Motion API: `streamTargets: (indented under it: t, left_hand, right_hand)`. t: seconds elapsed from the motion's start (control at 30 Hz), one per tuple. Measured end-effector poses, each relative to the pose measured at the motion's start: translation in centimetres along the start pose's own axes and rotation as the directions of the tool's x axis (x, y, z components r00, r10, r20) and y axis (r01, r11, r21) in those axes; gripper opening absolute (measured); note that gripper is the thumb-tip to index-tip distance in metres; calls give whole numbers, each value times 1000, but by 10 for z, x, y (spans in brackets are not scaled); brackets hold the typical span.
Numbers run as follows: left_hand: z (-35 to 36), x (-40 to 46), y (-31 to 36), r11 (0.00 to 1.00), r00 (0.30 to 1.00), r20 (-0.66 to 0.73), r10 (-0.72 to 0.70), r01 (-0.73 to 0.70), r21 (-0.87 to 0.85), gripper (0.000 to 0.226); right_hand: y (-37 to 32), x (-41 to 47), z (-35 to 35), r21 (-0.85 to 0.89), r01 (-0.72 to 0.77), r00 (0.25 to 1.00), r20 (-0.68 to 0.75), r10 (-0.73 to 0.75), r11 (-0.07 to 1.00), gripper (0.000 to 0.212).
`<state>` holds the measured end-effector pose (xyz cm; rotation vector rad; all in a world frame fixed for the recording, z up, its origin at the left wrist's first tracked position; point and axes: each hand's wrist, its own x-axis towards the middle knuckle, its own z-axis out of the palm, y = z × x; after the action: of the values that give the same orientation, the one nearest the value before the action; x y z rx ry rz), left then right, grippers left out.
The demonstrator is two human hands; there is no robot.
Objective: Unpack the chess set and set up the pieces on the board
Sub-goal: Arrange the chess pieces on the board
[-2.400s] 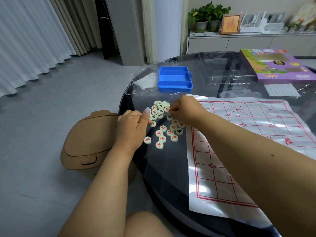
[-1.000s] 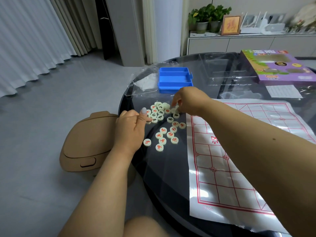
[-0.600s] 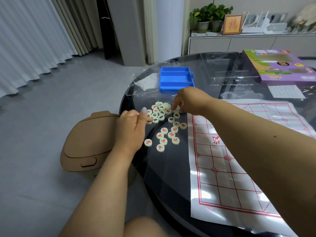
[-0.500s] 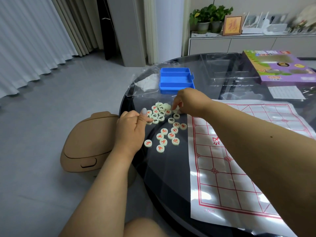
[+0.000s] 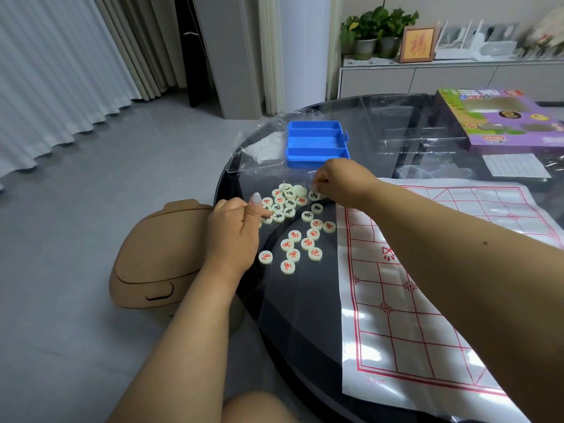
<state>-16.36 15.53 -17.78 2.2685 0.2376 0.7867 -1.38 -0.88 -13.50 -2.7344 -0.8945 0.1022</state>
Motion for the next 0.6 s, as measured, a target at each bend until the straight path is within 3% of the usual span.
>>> streamTargets:
  t: [0.1,0.2,0.27,0.43,0.5,0.6]
  left_hand:
    - [-1,0,1,998,997,-52,-50,52,37,53]
    - [-2,7,-1,978,974,-79,-210,211,-6,21]
    - [-4,18,-1,961,960,-40,-276,276,-18,13]
    - [-5,51,3,928,924,113,-364,349,134,24]
    - [-2,63,7,896,883,194,-428,386,221,34]
    - [2,75,14,858,815,291,-501,423,291,27]
  right_hand:
    - [-7,-1,-5,15,16,997,-79,-15,1000,17]
    - [-18,-3,-7,65,16,999,-44,-13,998,15]
    - [-24,-4,-4,7,-2,1000,-15,2,1000,15]
    - [-33,-1,-1,-48,-57,998,11,57,997,24]
    - [-34,-1,0,-57,-76,997,9,77,995,25]
    - [-34,0,2,-45,-106,994,0,106,993,28]
